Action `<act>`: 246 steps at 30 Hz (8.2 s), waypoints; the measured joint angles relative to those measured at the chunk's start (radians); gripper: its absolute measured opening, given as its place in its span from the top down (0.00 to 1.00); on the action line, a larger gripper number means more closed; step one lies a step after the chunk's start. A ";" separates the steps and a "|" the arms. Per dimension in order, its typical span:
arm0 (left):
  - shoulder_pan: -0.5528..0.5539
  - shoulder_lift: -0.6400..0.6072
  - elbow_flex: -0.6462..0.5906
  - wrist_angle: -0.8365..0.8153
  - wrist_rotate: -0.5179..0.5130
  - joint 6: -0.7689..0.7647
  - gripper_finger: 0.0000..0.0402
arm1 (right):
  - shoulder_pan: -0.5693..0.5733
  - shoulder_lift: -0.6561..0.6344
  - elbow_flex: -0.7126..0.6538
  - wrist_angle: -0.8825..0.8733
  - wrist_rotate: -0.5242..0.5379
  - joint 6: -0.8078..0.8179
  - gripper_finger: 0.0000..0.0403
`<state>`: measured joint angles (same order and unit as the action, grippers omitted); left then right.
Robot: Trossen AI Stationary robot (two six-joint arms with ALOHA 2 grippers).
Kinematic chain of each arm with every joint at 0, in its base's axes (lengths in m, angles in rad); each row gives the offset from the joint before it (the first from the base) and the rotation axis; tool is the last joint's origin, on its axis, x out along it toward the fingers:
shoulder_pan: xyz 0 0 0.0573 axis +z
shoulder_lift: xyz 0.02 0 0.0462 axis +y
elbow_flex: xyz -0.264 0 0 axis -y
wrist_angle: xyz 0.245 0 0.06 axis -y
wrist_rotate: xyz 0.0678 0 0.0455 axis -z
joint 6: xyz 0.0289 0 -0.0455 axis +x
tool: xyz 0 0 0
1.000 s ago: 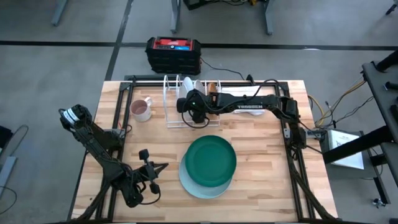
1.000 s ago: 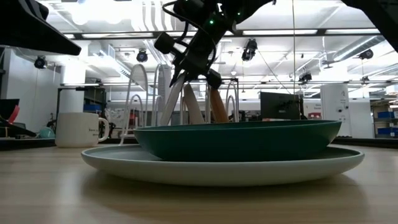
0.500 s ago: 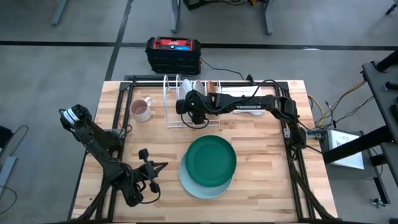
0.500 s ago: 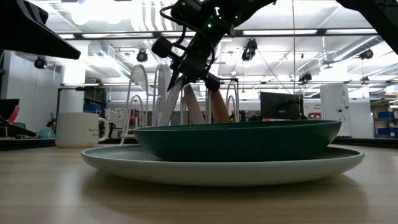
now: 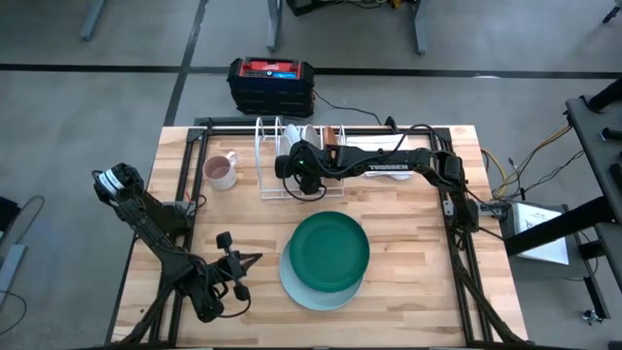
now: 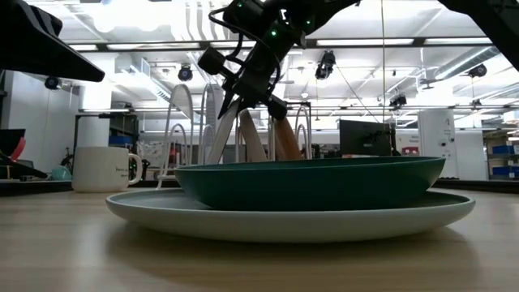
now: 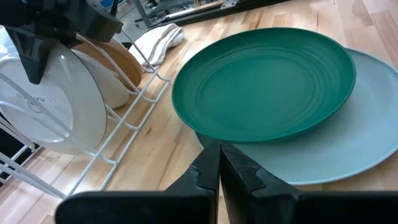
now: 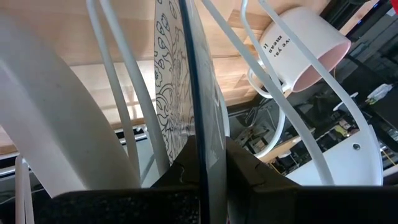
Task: Sort dishes
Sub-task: Put the white pattern plate into the dishwasher rack, then put the green plate into the dishwasher rack
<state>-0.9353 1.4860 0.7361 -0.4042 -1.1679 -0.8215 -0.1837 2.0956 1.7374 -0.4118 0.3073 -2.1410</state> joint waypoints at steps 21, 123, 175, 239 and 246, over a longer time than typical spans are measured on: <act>0.000 0.000 0.000 0.003 0.000 0.000 1.00 | -0.001 0.000 0.000 -0.003 -0.043 -0.005 0.92; 0.042 -0.001 0.031 0.012 -0.057 0.009 1.00 | -0.002 -0.320 0.139 -0.250 0.435 1.360 0.97; 0.299 -0.001 0.026 0.306 0.333 0.290 1.00 | 0.028 -0.767 -0.971 -0.015 -0.462 2.386 0.96; 0.322 -0.001 -0.112 0.554 0.322 0.315 1.00 | 0.147 -0.666 -1.135 0.368 -0.422 2.650 0.54; 0.322 -0.001 -0.112 0.555 0.322 0.315 1.00 | 0.147 -0.595 -1.134 0.422 -0.422 2.657 0.54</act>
<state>-0.6132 1.4853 0.6239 0.1505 -0.8459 -0.5064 -0.0368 1.5003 0.6033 0.0104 -0.1143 0.5155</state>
